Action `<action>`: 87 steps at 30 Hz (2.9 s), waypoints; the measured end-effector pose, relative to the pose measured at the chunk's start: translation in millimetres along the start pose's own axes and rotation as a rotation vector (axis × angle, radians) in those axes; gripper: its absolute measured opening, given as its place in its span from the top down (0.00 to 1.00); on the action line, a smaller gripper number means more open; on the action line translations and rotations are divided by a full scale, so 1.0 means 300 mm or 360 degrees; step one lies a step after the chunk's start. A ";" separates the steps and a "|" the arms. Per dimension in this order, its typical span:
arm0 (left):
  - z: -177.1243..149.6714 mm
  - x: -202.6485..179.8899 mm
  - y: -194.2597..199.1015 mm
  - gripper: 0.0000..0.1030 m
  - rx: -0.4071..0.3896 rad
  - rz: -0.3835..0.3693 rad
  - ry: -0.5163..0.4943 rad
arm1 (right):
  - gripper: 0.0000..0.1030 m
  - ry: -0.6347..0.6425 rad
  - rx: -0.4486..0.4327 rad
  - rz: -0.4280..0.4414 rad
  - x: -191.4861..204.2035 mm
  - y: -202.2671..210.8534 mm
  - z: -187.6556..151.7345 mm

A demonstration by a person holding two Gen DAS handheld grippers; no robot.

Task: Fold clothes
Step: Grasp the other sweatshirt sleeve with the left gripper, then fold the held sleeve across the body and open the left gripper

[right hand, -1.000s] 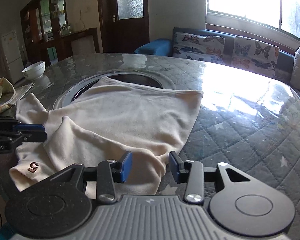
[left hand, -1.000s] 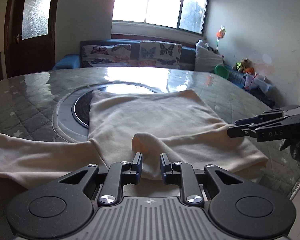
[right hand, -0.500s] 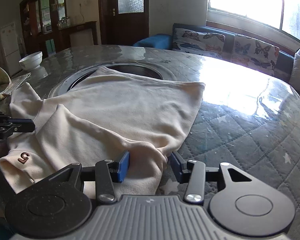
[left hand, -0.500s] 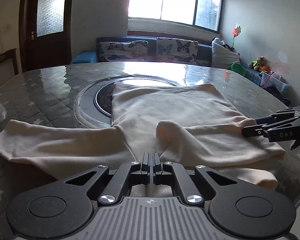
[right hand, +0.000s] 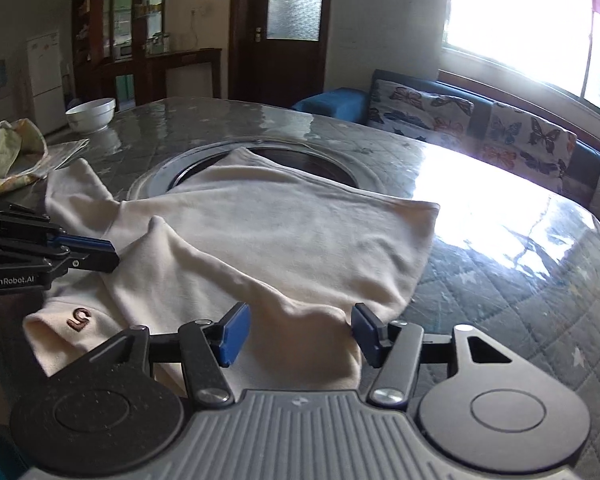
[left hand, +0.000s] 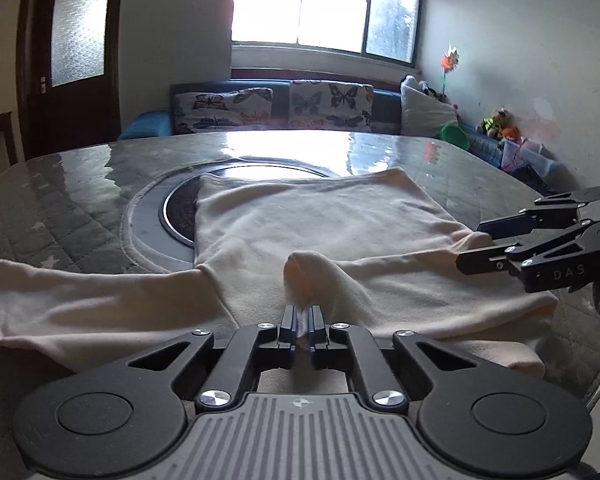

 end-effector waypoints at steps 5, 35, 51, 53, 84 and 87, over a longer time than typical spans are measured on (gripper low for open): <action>-0.021 0.016 0.024 0.94 0.0001 0.0005 0.0077 | 0.44 0.0082 0.0003 0.0057 0.066 -0.034 0.029; -0.088 0.591 0.151 0.52 0.0031 0.0834 0.0536 | 0.44 0.0273 0.0052 0.0366 0.374 -0.107 0.057; -0.132 0.762 0.094 0.89 0.0093 0.0947 0.0693 | 0.44 0.0156 -0.0004 0.0269 0.262 0.011 0.037; -0.124 0.761 0.100 0.91 0.0051 0.0905 0.0722 | 0.44 0.0130 -0.0023 0.0249 0.241 0.030 0.037; 0.273 -0.284 -0.032 0.89 -0.0164 -0.0437 0.0218 | 0.44 -0.0432 -0.0215 -0.0118 -0.193 0.246 -0.057; 0.237 -0.320 -0.043 0.86 -0.0102 -0.0498 0.0179 | 0.44 -0.0437 -0.0218 -0.0113 -0.197 0.243 -0.054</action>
Point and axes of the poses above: each gripper's, at about its wrist camera, not at the fingertips, and y roughly against the way its jaws point, x to its left, z to its top, the point moved 7 cm from there along -y, roughly the way its jaws point, and after that the axes turned 10 degrees about -y, right-handed, at the moved point
